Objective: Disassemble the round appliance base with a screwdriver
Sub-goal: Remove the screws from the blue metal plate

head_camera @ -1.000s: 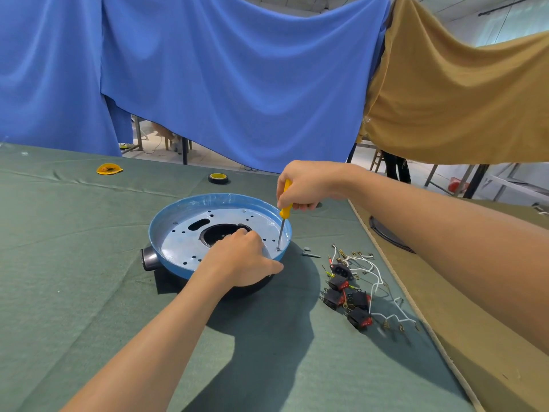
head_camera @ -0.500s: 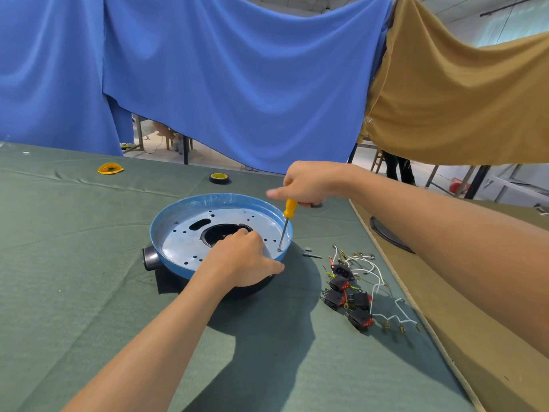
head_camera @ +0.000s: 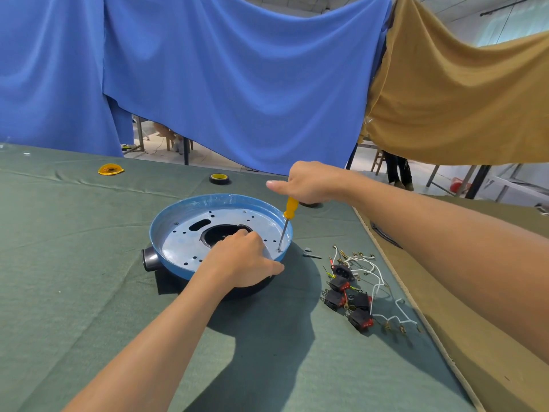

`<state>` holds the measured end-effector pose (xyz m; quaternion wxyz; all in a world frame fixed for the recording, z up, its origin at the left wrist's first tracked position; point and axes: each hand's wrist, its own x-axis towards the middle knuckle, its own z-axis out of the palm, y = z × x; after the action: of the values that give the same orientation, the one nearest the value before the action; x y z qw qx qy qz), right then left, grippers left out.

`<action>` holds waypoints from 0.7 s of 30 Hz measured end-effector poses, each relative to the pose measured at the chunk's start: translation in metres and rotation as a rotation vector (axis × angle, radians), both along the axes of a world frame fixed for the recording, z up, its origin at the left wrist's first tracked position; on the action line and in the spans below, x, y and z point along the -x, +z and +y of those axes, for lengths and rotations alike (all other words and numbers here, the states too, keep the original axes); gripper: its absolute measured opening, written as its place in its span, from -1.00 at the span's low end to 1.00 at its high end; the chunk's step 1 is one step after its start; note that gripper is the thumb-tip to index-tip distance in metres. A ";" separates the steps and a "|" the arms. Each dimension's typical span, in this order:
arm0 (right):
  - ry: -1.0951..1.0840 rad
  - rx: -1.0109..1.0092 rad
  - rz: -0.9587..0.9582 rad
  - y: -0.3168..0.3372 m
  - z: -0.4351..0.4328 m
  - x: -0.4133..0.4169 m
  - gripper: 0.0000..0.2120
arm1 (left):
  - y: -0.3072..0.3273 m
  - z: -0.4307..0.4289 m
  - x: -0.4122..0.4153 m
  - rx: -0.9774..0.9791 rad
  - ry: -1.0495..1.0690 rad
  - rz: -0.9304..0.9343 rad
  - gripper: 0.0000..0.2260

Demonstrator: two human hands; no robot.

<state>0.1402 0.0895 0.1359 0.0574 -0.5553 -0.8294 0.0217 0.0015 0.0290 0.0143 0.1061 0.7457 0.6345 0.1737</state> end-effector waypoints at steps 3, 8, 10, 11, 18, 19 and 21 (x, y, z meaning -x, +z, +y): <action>0.031 0.024 0.023 -0.001 -0.001 0.000 -0.66 | 0.000 -0.001 0.000 -0.005 -0.003 0.010 -0.61; 0.042 0.158 0.046 0.005 -0.004 -0.002 -0.73 | 0.001 -0.002 0.000 -0.008 -0.008 0.000 -0.59; 0.021 0.090 -0.004 0.004 -0.003 -0.001 -0.54 | 0.001 -0.002 0.000 -0.008 -0.010 0.001 -0.59; 0.013 0.030 -0.027 0.003 -0.003 -0.001 -0.49 | 0.001 -0.002 0.000 -0.008 -0.011 0.001 -0.59; 0.069 0.099 0.002 0.005 -0.007 0.002 -0.80 | 0.001 -0.001 0.000 -0.009 -0.006 0.003 -0.58; 0.059 0.101 -0.016 0.006 -0.007 0.003 -0.73 | 0.001 -0.001 0.000 -0.008 -0.007 0.002 -0.58; 0.044 0.037 -0.064 0.004 -0.005 0.004 -0.57 | 0.001 -0.002 0.000 -0.008 -0.006 0.001 -0.59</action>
<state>0.1361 0.0845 0.1400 0.0202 -0.5381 -0.8424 0.0205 0.0016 0.0273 0.0151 0.1035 0.7480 0.6316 0.1755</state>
